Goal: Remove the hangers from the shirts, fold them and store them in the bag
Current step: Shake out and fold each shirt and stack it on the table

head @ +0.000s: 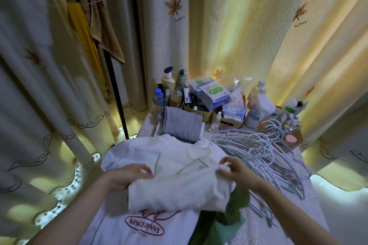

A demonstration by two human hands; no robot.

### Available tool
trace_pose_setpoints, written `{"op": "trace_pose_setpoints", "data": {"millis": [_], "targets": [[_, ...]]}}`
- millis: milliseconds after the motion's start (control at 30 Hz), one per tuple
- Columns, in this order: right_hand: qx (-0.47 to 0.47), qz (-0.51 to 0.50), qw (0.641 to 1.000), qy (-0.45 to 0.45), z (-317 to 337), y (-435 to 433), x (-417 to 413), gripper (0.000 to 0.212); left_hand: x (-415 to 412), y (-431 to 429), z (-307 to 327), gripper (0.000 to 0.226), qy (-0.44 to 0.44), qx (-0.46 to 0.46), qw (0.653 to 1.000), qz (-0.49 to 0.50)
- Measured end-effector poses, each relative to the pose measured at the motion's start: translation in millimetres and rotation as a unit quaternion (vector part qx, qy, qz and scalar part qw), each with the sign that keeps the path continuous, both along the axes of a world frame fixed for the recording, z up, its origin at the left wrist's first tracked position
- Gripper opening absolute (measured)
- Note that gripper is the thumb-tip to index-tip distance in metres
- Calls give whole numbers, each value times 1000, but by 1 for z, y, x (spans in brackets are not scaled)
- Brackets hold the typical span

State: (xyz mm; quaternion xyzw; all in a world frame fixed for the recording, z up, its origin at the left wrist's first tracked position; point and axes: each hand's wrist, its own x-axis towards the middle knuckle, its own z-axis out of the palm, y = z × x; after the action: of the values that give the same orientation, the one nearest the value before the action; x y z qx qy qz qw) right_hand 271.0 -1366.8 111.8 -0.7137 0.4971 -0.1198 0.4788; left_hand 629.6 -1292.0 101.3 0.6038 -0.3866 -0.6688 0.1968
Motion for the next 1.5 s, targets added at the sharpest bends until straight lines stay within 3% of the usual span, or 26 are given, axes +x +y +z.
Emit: {"op": "trace_pose_setpoints", "data": {"millis": [33, 100, 167, 267, 300, 333, 400, 467, 533, 633, 700, 767, 867, 967, 1067, 1167, 1233, 1333, 1500], "targets": [[1, -79, 996, -52, 2, -8, 8, 29, 2, -8, 5, 15, 39, -30, 994, 101], [94, -199, 963, -156, 0, -24, 22, 44, 5, -21, 7, 25, 105, -68, 964, 236], [176, -216, 944, -178, -6, -29, 27, 66, 5, -26, -2, 40, 104, -66, 962, 243], [166, -200, 964, -64, -19, -21, 31, 102, 2, -15, -24, 51, 41, -79, 979, 182], [145, -218, 965, -25, -27, -15, 31, 100, 2, -10, -30, 53, 5, -91, 983, 160], [121, -243, 962, 4, -34, -10, 32, 85, 1, -7, -37, 56, -34, -96, 985, 142], [73, -264, 960, 51, -41, -2, 32, 31, 0, -1, -50, 50, -115, -98, 980, 132], [26, -268, 962, 44, -50, -1, 29, 36, -1, 1, -61, 38, -191, -116, 964, 148], [13, -285, 958, 9, -43, 4, 33, 21, -3, 3, -68, 30, -240, -114, 948, 177], [48, -251, 967, 9, -40, 7, 43, 66, -6, 5, -65, 63, -272, -38, 944, 182], [105, -249, 961, 52, -45, 9, 52, 76, -8, 2, -66, 78, -270, -26, 948, 164], [104, -253, 956, 108, -55, 8, 56, 81, -15, -3, -65, 87, -249, -12, 958, 139], [102, -274, 945, 146, -59, 12, 59, 84, -32, -4, -65, 83, -219, -4, 972, 81], [161, -295, 930, 149, -59, 16, 55, 89, -46, -5, -61, 86, -183, 5, 980, 82], [223, -324, 915, 89, -60, 13, 45, 78, -48, -14, -52, 75, -137, -32, 982, 125], [210, -341, 916, 4, -59, 3, 40, 43, -40, -29, -33, 66, -25, -76, 984, 160], [199, -350, 911, -87, -44, -11, 43, 35, -31, -44, -16, 65, 44, -84, 984, 149], [155, -335, 913, -173, -11, -47, 53, 26, -15, -85, 13, 51, 7, -151, 972, 178], [51, -324, 927, -179, 22, -124, 87, 29, 5, -158, 41, 50, -64, -239, 935, 256]]}}
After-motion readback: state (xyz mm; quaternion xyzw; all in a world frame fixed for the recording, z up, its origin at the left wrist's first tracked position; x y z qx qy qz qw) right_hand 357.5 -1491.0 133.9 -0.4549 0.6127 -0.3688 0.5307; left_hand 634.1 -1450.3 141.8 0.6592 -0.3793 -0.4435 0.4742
